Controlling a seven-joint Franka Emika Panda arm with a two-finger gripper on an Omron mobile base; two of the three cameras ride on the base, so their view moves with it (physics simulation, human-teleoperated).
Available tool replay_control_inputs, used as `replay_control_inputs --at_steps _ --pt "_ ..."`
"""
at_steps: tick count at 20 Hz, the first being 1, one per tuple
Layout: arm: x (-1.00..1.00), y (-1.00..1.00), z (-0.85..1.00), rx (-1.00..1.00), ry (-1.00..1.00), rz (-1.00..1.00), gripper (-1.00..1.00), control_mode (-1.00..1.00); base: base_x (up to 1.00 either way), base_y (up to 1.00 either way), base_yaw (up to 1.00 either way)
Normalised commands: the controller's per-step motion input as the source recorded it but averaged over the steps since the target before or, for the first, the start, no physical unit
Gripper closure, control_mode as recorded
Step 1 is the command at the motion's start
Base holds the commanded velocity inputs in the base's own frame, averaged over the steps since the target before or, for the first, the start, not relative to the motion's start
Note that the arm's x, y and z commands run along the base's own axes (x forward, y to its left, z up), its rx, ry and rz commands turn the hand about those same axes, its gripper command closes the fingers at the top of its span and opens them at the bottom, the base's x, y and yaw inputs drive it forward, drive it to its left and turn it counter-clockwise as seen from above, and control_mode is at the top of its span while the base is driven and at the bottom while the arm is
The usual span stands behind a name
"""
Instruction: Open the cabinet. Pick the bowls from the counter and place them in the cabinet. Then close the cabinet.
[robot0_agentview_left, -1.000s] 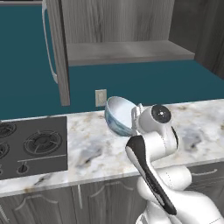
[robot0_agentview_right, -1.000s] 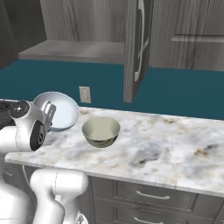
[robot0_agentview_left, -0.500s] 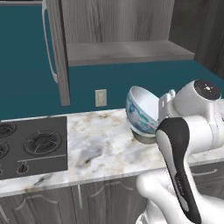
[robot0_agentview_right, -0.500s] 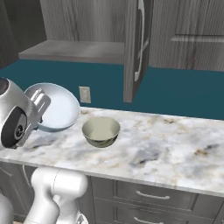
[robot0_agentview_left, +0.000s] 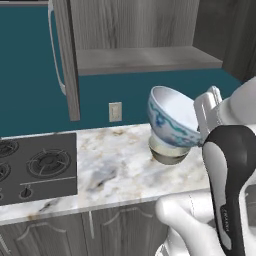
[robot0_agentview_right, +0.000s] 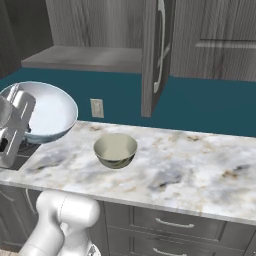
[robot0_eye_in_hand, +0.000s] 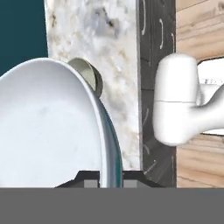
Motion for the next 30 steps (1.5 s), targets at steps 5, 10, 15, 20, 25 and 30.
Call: replay_control_inputs --at_steps 5,10,15,20,25,30 --pt "-0.39 0.0 0.89 -0.45 -0.11 0.13 1.0 -1.0 0.0 0.0 0.0" --pt "0.09 -0.27 0.24 -0.18 0.21 0.0 1.0 -1.0 0.0 0.0 0.0" --pt "0.02 -0.13 -0.06 -0.02 -0.05 0.06 1.0 -1.0 0.0 0.0 0.0" --pt "0.0 -0.01 -0.01 -0.08 -0.52 0.1 1.0 -1.0 0.0 0.0 0.0" --pt "0.13 -0.01 0.0 -0.01 -0.36 0.04 1.0 -1.0 0.0 0.0 0.0" --pt "0.59 -0.01 0.0 0.0 0.0 0.0 1.0 -1.0 0.0 0.0 0.0"
